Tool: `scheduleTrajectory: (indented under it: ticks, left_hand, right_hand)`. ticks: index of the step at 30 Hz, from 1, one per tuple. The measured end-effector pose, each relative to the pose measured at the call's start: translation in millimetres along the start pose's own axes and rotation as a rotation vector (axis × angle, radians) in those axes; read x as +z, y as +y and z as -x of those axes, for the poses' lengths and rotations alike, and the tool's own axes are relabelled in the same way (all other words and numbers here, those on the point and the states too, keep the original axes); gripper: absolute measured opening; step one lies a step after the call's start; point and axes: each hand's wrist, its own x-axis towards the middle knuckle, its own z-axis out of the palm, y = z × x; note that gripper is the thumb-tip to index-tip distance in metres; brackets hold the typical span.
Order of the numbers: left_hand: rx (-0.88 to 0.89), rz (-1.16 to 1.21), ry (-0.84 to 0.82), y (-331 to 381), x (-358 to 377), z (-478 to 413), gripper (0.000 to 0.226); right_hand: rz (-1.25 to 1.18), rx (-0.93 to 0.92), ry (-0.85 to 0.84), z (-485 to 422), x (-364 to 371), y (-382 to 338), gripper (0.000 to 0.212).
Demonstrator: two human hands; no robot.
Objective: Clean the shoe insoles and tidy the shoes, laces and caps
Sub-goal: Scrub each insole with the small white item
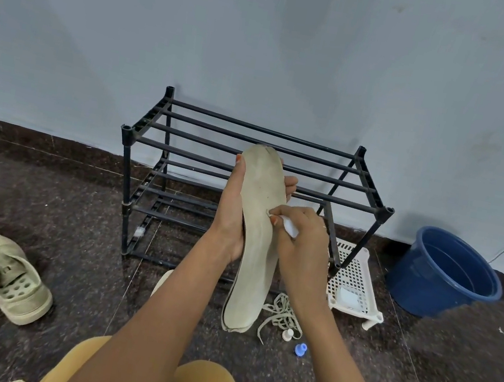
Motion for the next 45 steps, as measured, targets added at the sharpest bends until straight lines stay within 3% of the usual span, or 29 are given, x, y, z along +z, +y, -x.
scheduleTrajectory:
  ticks: [6, 15, 19, 24, 31, 40, 45]
  left_hand:
    - [-0.042, -0.055, -0.041, -3, 3, 3, 0.076]
    - [-0.011, -0.019, -0.015, -3, 1, -2, 0.064]
    - [0.024, -0.032, -0.01, -5, 0, -3, 0.072]
    - [-0.003, -0.054, -0.06, -4, 1, -2, 0.064]
    - [0.015, -0.086, -0.056, -4, 0, -3, 0.072]
    - [0.105, -0.125, 0.01, -4, 1, -5, 0.073]
    - [0.056, -0.075, -0.022, -5, 2, -4, 0.081]
  right_hand:
    - [0.044, 0.04, 0.065, -12, 1, -5, 0.017]
    - [-0.083, 0.06, -0.033, 2, 4, -19, 0.016]
    - [-0.094, 0.013, -0.075, 8, 4, -24, 0.015]
    - [-0.075, 0.016, -0.015, 0, 1, -18, 0.014]
    - [-0.021, 0.05, 0.027, -6, 2, -14, 0.016]
    - [-0.172, 0.027, -0.093, 10, 1, -34, 0.014]
    - [-0.084, -0.008, -0.059, 4, 4, -24, 0.012]
